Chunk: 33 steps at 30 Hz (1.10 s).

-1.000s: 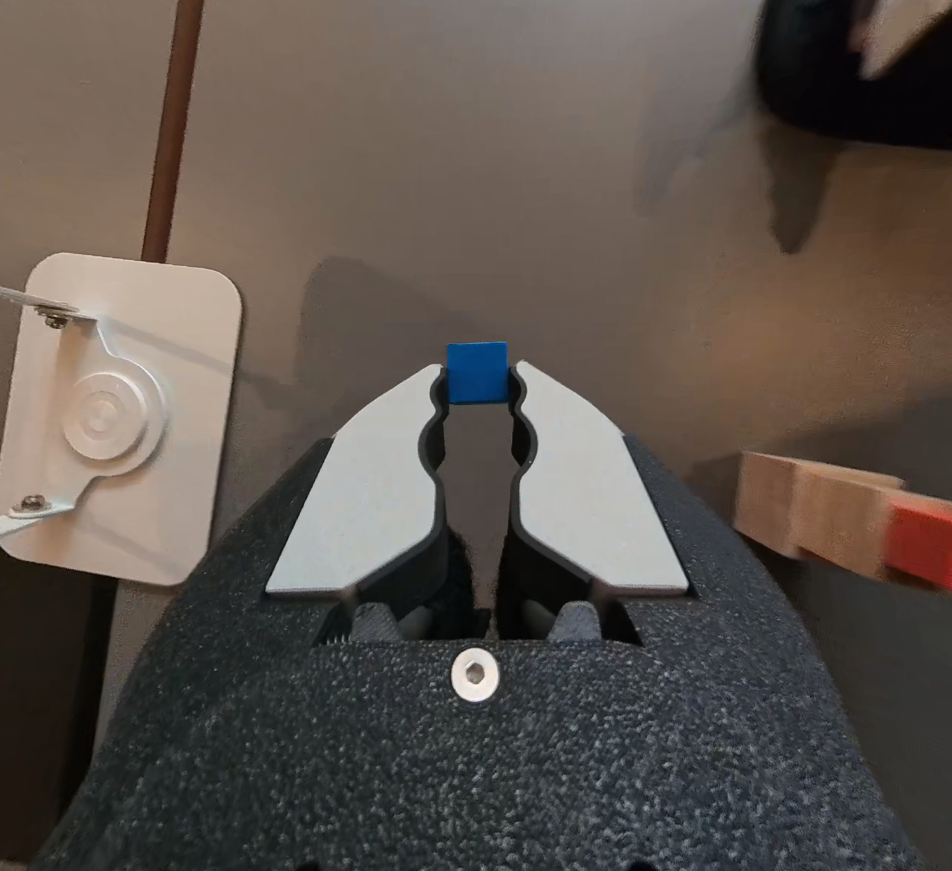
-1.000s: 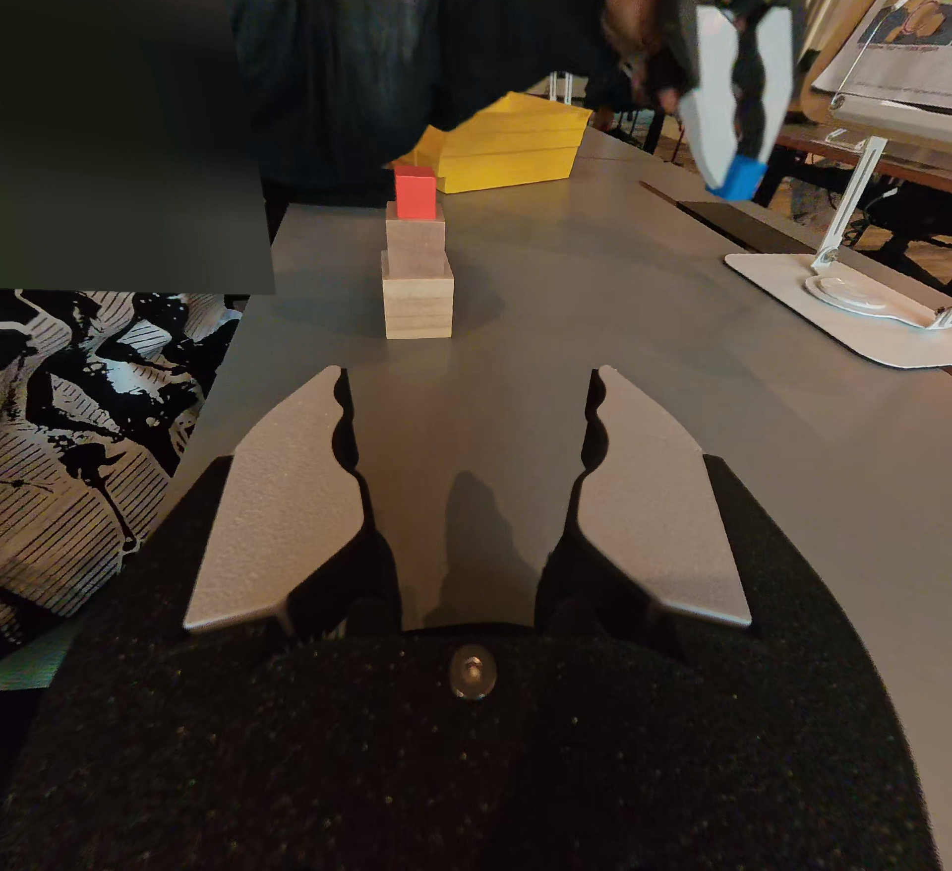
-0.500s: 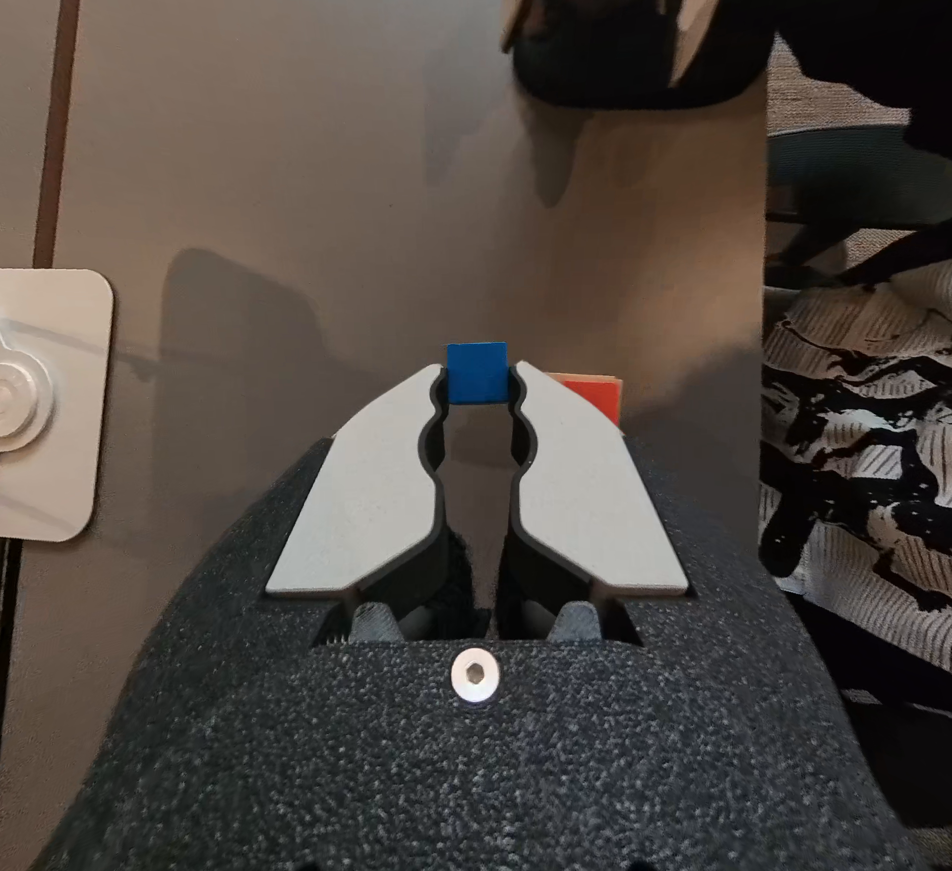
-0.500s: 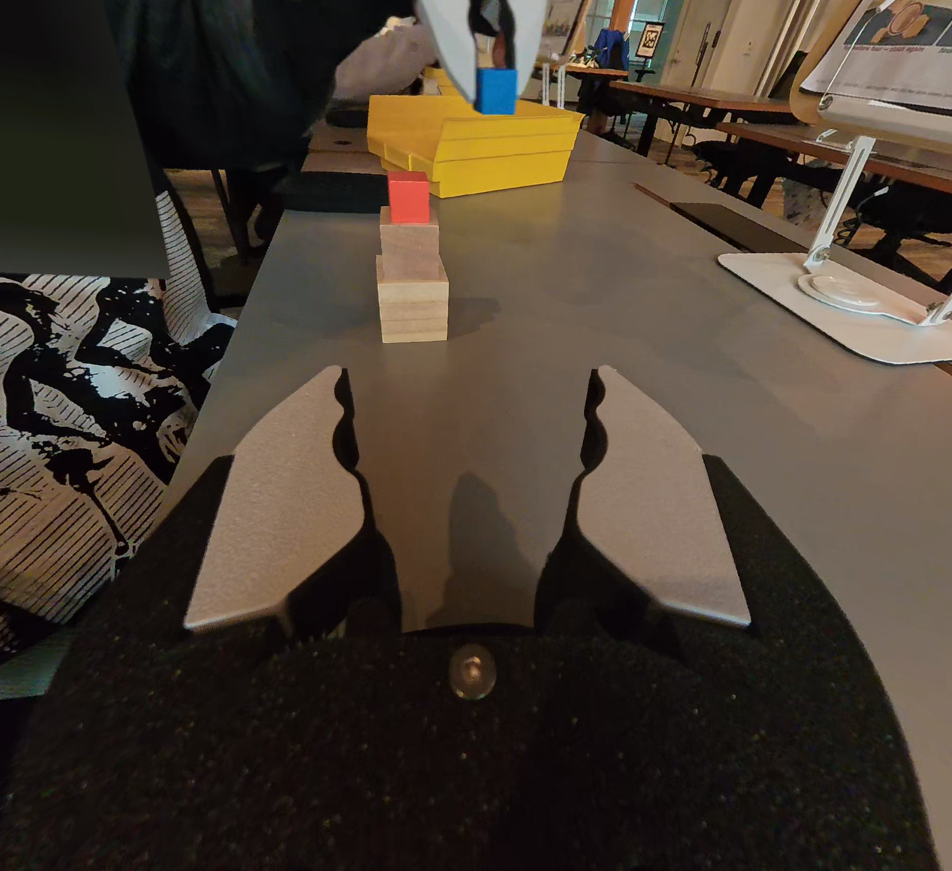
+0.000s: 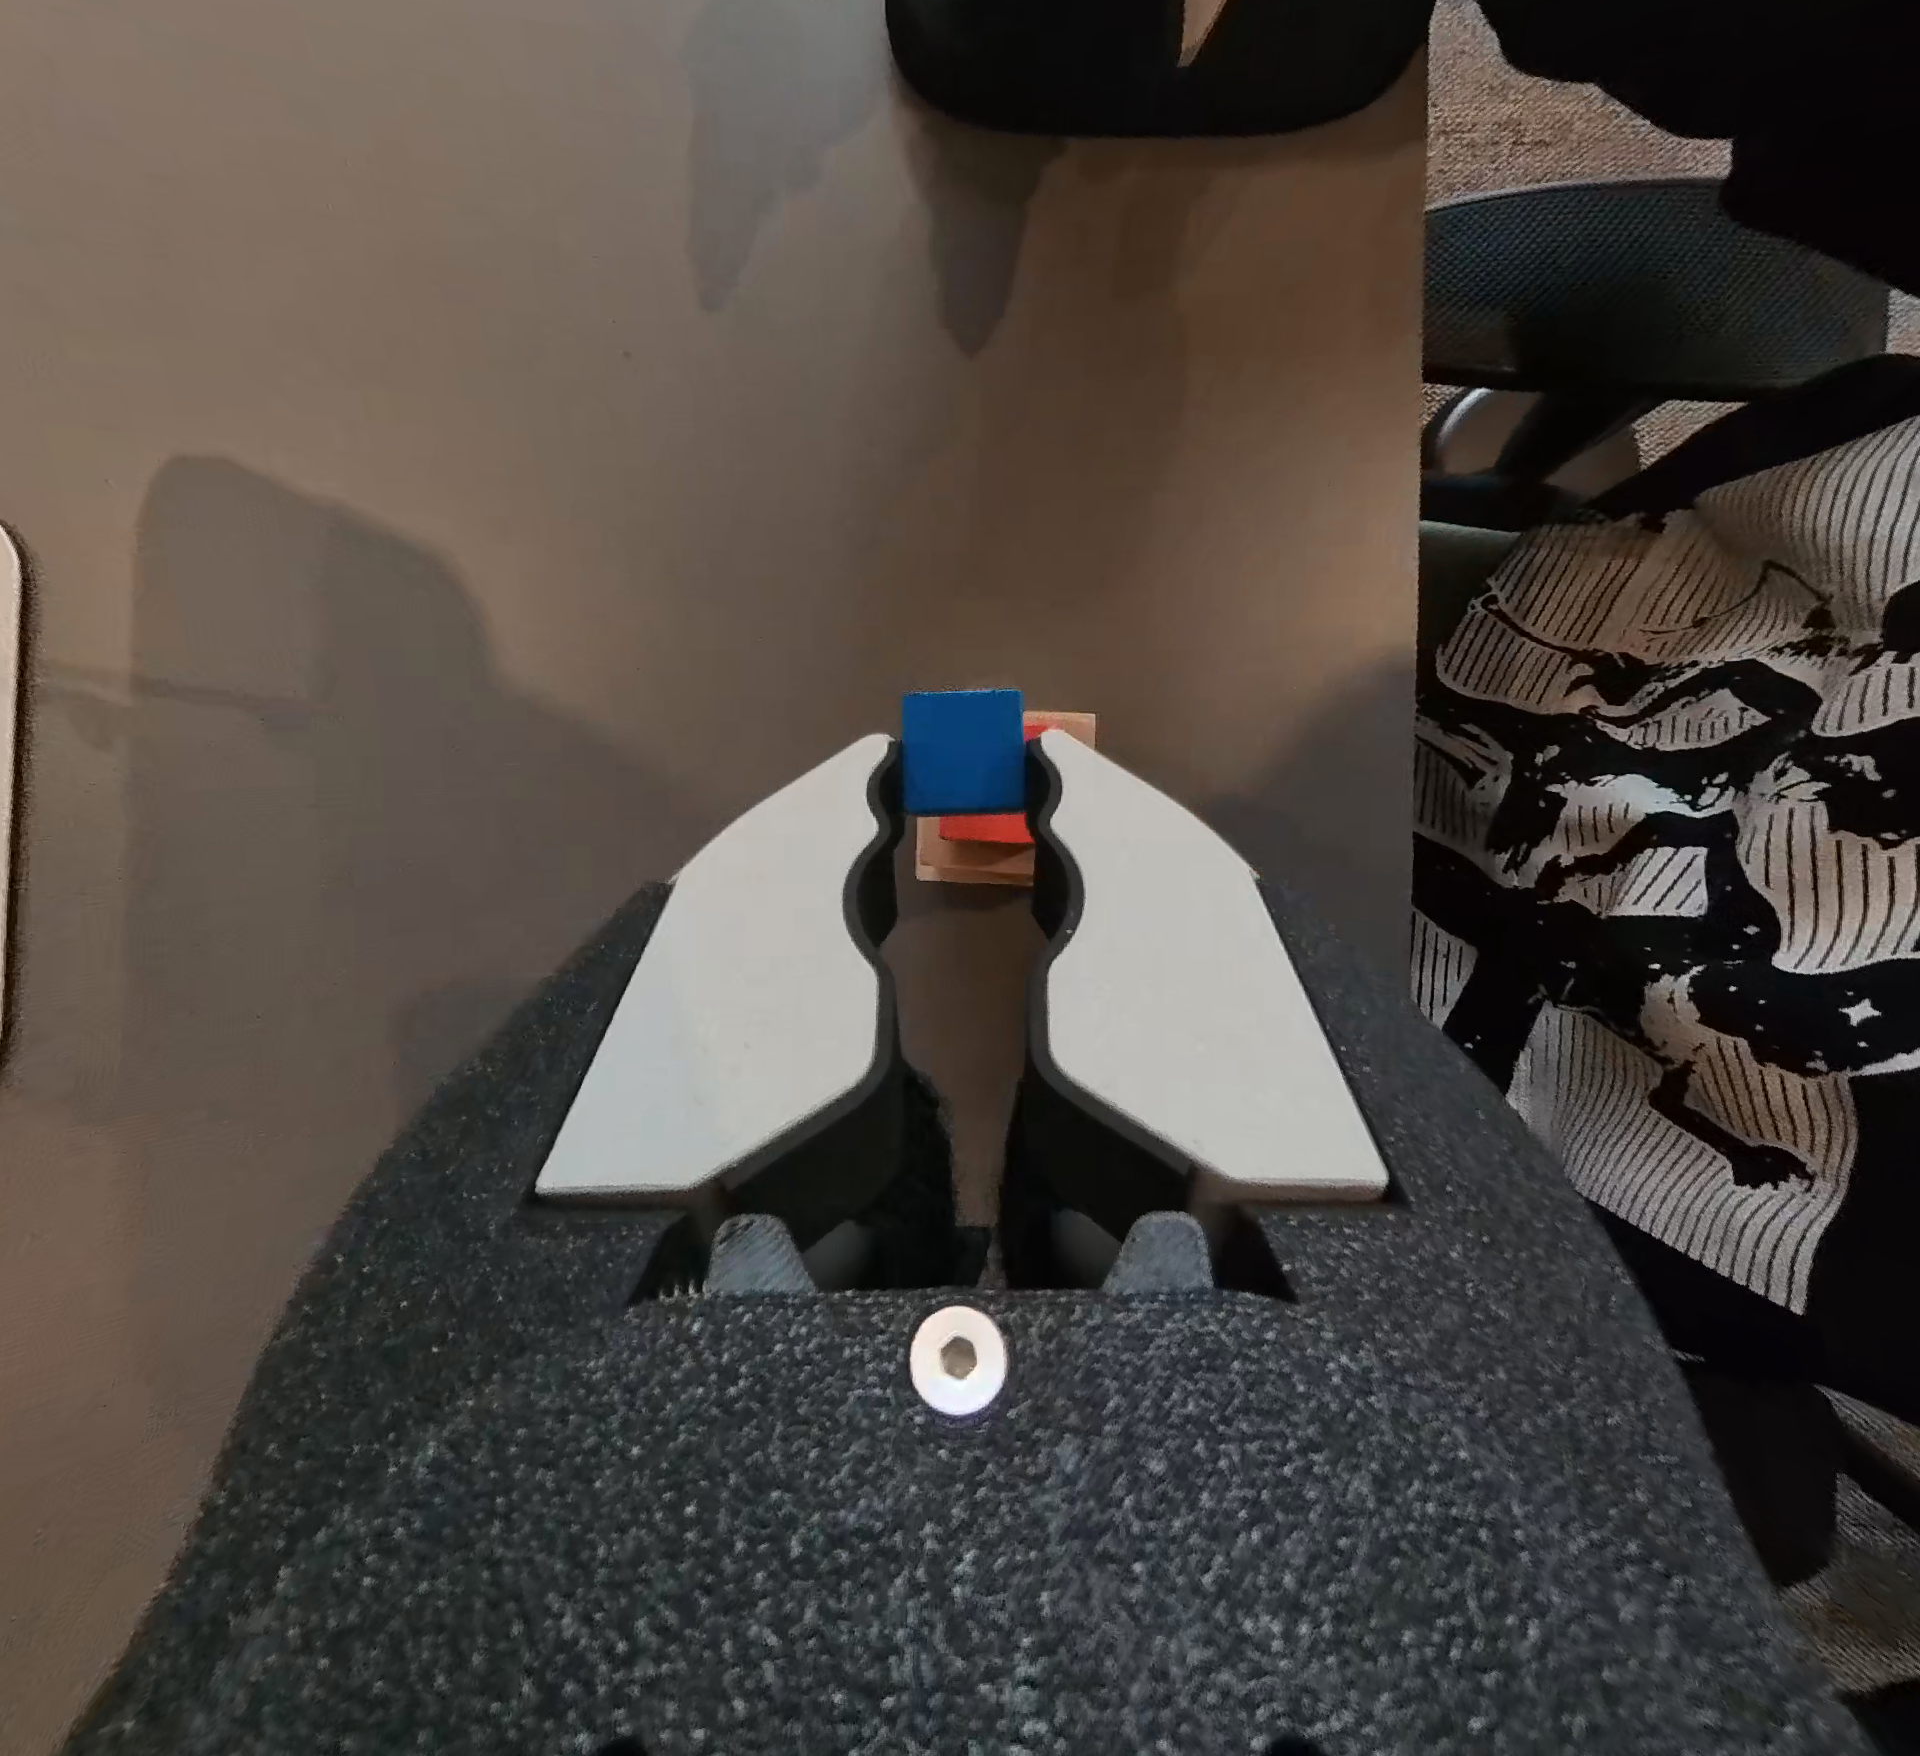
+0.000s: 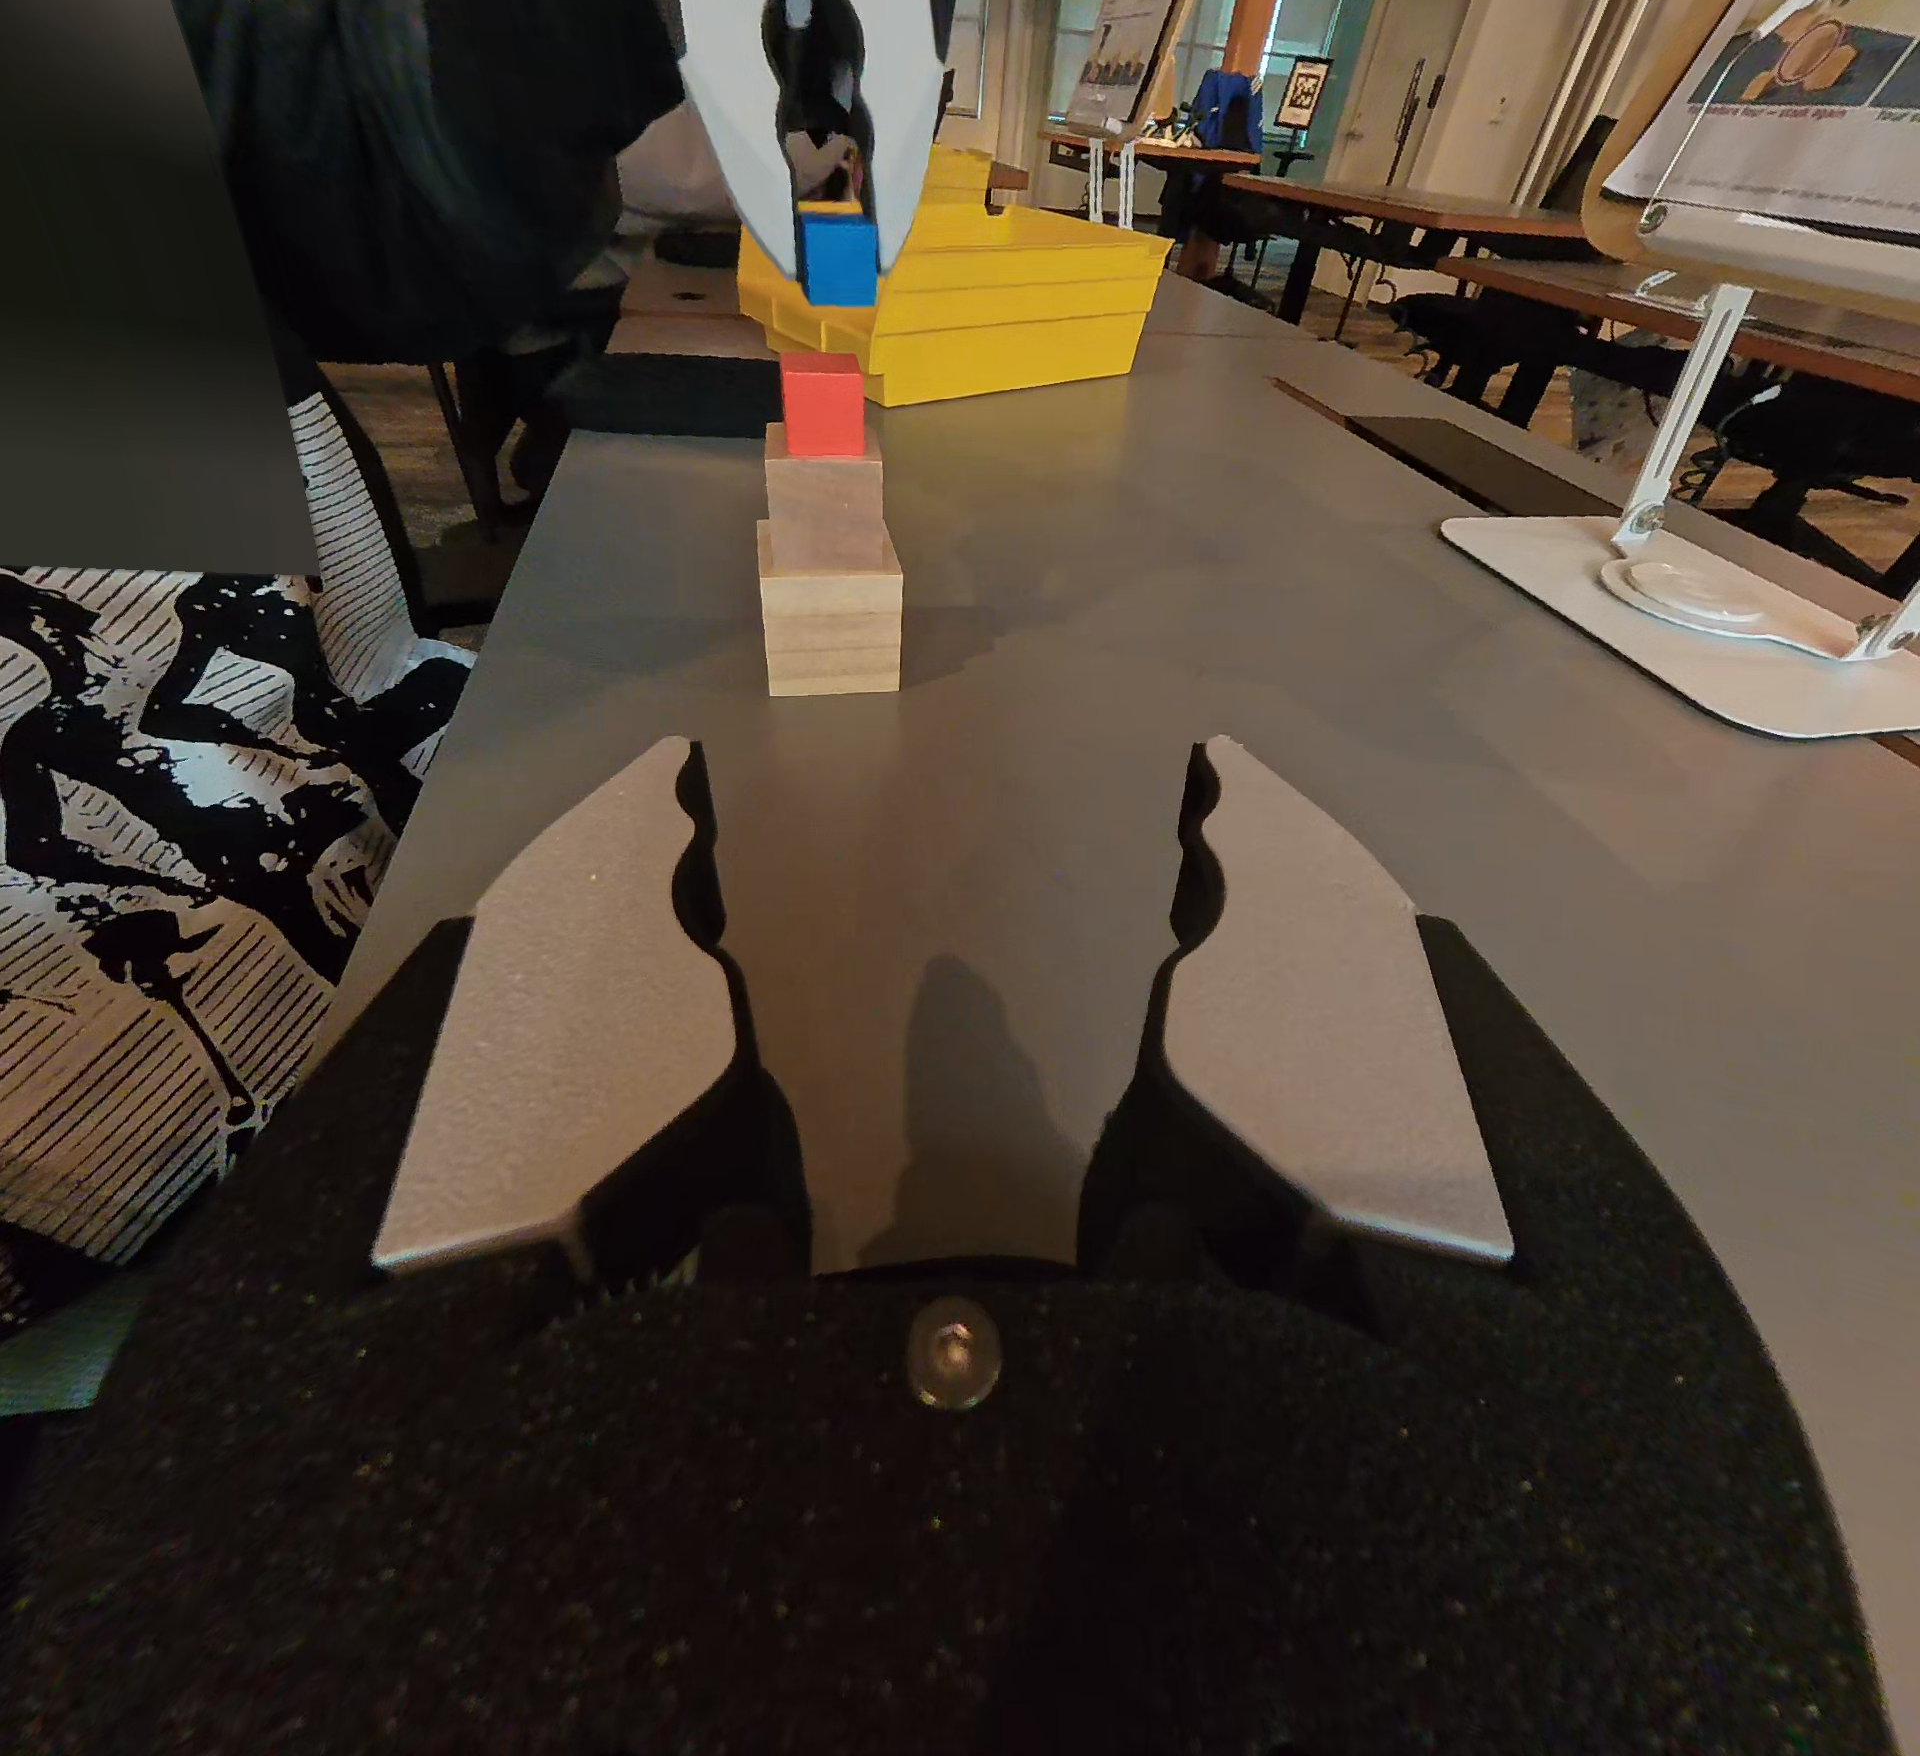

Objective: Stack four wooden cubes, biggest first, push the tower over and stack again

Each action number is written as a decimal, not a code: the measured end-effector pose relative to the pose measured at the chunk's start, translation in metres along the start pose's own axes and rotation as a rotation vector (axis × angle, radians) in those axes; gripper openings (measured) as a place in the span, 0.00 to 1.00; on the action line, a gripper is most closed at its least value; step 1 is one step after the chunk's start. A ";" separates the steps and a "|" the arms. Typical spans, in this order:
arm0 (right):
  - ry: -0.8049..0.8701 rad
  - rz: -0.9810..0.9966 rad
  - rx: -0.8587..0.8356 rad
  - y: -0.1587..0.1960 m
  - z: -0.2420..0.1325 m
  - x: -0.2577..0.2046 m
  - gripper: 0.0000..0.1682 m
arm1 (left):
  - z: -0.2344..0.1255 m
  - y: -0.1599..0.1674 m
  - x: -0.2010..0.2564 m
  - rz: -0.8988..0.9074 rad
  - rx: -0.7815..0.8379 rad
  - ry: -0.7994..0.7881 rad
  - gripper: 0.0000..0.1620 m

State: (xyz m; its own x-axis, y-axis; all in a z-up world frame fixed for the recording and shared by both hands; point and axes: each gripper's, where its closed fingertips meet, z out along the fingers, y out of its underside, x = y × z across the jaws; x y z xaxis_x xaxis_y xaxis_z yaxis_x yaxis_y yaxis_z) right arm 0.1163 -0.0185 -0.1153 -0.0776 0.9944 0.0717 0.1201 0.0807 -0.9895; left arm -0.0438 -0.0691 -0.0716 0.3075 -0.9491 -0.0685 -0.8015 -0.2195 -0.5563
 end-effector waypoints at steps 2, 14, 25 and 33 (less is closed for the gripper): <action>0.000 -0.001 -0.001 0.000 0.000 0.000 0.51 | 0.003 0.002 0.000 -0.007 -0.005 0.005 0.13; -0.002 0.004 0.000 0.000 0.000 0.000 0.51 | 0.010 0.009 0.005 0.005 -0.035 0.035 0.13; -0.001 0.008 -0.001 0.000 0.000 0.000 0.51 | 0.014 0.012 0.008 0.009 -0.034 0.056 0.13; -0.001 0.008 0.001 0.000 -0.001 0.000 0.51 | 0.015 0.012 0.008 0.001 -0.035 0.063 0.13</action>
State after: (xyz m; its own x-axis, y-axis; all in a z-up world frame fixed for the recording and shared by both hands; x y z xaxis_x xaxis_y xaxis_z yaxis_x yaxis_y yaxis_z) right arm 0.1168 -0.0182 -0.1152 -0.0772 0.9950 0.0640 0.1201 0.0730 -0.9901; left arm -0.0436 -0.0758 -0.0915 0.2750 -0.9613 -0.0164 -0.8194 -0.2254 -0.5271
